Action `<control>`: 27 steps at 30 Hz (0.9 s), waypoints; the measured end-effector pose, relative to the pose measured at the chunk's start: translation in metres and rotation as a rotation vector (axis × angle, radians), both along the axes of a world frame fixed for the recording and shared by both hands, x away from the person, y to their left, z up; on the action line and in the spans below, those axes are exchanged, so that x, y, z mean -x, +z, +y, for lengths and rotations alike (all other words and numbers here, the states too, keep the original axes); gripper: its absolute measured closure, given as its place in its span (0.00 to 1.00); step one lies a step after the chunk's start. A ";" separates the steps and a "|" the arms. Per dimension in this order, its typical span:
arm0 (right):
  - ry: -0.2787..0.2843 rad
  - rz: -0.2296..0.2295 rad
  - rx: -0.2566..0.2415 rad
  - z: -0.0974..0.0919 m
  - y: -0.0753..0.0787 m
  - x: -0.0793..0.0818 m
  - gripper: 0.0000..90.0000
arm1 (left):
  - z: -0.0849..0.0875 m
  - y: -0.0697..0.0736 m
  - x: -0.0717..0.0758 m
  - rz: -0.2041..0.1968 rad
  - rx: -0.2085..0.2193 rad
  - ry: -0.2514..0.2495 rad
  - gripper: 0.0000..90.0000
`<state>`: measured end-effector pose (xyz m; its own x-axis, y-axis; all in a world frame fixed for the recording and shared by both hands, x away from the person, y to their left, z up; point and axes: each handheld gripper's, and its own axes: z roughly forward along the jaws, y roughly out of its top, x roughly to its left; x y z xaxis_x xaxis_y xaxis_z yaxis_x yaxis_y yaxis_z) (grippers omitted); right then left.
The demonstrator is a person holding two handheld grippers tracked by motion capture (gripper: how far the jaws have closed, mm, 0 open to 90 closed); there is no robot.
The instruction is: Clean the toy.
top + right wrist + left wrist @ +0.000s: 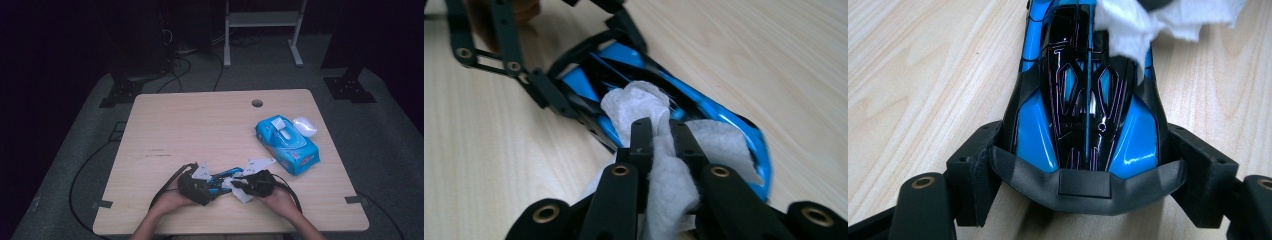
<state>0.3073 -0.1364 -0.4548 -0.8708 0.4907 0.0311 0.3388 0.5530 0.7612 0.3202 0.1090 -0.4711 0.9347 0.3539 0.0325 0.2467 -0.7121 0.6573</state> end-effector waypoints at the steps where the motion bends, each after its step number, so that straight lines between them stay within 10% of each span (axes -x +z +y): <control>1: -0.016 -0.001 -0.001 -0.004 0.000 -0.001 0.91 | 0.000 0.000 0.000 0.000 0.002 0.002 0.26; 7: -0.119 0.024 0.012 -0.032 -0.006 -0.010 0.91 | 0.000 0.000 0.000 -0.001 0.000 0.003 0.26; 14: -0.087 0.051 -0.056 -0.021 -0.005 -0.010 0.91 | 0.000 0.000 0.000 0.000 0.002 0.001 0.26; 27: -0.157 0.067 -0.008 -0.031 -0.007 -0.024 0.91 | 0.000 0.000 0.000 -0.001 0.003 0.002 0.26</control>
<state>0.3308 -0.1674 -0.4622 -0.7794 0.6199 0.0913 0.4707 0.4832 0.7382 0.3198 0.1090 -0.4714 0.9341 0.3554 0.0329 0.2469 -0.7100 0.6595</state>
